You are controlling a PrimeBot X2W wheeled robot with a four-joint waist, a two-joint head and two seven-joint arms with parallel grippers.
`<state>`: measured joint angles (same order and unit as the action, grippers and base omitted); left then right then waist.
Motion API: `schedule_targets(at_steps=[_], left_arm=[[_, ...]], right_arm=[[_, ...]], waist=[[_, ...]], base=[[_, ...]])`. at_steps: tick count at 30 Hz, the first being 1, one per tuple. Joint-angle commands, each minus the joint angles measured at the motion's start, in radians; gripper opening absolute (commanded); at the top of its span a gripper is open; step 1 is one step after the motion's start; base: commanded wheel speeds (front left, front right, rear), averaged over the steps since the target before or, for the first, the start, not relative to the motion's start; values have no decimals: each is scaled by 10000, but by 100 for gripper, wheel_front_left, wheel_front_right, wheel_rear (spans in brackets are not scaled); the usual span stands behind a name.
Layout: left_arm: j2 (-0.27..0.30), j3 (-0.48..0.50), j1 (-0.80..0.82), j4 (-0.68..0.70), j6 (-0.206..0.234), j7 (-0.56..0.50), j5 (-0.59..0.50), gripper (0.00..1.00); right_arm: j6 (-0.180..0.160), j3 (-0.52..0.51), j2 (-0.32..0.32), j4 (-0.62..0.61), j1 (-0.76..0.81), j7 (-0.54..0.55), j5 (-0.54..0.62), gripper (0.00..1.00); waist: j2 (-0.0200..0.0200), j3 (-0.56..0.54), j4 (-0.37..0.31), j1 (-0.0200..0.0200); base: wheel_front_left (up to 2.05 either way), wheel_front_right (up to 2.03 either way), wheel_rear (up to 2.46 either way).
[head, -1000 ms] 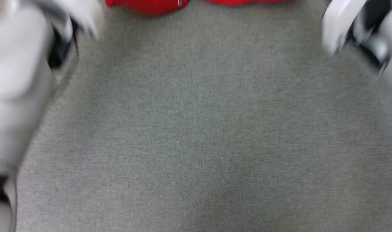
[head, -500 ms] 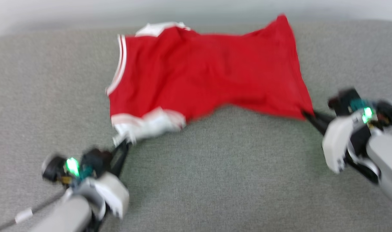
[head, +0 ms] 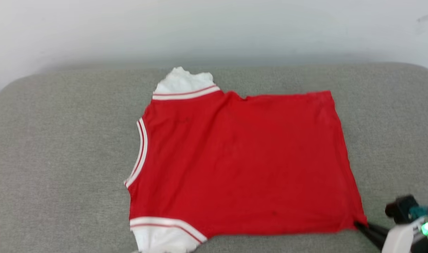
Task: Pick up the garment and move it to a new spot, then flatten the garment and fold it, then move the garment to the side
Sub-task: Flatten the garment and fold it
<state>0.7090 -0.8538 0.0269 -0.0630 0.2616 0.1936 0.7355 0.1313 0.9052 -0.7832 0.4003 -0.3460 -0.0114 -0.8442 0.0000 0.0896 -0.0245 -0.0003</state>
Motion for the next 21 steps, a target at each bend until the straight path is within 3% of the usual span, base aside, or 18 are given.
schedule_targets(at_steps=[1,11,21], left_arm=[[-17,-56,-452,117,125,37,168,0],[138,-234,-887,266,224,-92,275,0],[536,74,626,284,-86,-133,-373,0]], right_arm=[[-11,-392,-48,-147,806,-52,184,0],[-11,-2878,442,-1361,3676,621,947,0],[-11,-4907,1030,-2846,3580,1613,2090,0]], waist=[[0,-246,98,3],[0,-538,191,3],[0,-122,18,3]], base=[[0,0,0],[0,0,0],[0,0,0]])
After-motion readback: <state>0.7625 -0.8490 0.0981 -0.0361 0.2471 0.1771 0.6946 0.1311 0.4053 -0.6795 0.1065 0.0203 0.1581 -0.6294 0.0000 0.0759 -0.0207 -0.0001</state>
